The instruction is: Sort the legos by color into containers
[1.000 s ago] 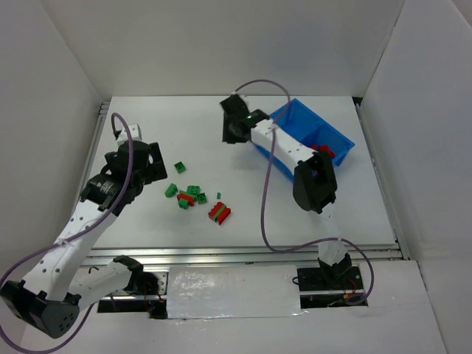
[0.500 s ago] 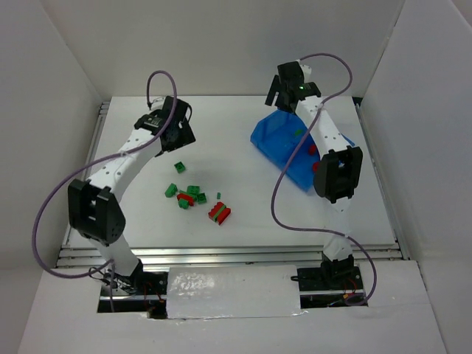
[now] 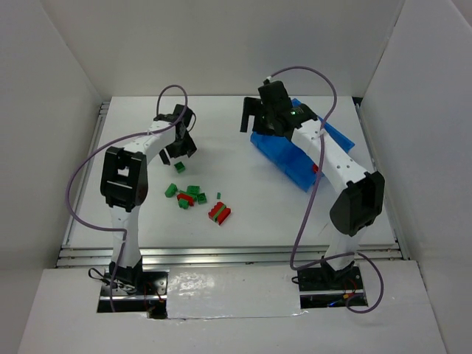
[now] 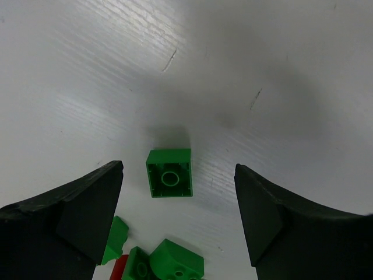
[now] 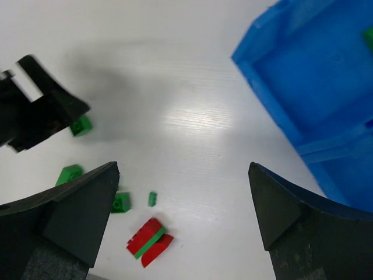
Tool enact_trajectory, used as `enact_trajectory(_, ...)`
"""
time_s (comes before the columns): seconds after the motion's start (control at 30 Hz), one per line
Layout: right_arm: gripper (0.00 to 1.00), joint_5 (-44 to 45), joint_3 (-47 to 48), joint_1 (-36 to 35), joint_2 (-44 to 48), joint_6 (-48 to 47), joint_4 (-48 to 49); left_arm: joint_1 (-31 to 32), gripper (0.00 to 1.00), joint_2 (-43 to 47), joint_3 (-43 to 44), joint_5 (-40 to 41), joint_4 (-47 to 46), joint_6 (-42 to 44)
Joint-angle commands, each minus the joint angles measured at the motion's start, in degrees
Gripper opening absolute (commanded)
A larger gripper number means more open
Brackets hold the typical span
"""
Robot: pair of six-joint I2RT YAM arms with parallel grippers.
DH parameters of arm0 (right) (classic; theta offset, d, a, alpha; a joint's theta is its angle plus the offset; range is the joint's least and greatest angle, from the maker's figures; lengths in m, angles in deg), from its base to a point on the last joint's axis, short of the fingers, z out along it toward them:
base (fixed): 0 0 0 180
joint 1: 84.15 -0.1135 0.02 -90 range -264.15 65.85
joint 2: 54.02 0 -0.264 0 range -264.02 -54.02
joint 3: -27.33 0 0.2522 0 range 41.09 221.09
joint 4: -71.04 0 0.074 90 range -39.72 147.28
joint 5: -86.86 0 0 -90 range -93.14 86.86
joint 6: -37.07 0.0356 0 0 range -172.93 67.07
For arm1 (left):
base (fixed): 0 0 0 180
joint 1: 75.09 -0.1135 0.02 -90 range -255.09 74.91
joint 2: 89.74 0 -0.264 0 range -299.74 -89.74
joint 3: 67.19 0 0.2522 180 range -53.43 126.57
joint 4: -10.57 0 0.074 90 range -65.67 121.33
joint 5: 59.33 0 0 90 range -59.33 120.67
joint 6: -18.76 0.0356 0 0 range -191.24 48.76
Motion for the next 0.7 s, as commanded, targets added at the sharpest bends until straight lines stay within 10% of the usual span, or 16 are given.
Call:
enact_trajectory(0.0, 1.00, -0.3, -1.1, -1.9, 2.9, -1.4, 3.4, 0.6, 0.89, 2.4, -1.6, -1.7, -0.9, -3.3)
enact_trajectory(0.37, 1.00, 0.9, -3.8, -3.6, 5.3, -1.2, 3.3, 0.8, 0.77, 1.0, -7.8, -2.1, -3.5, -6.7)
enact_trajectory(0.47, 1.00, 2.1, -3.9, -3.6, 6.1, -1.2, 2.8, 0.9, 0.37, 1.0, -8.0, -2.6, -4.8, -6.5)
enact_trajectory(0.67, 1.00, 3.8, -7.4, -2.4, 10.3, -0.2, 3.5, 2.8, 0.00, 3.1, -3.3, -5.9, -8.4, -2.4)
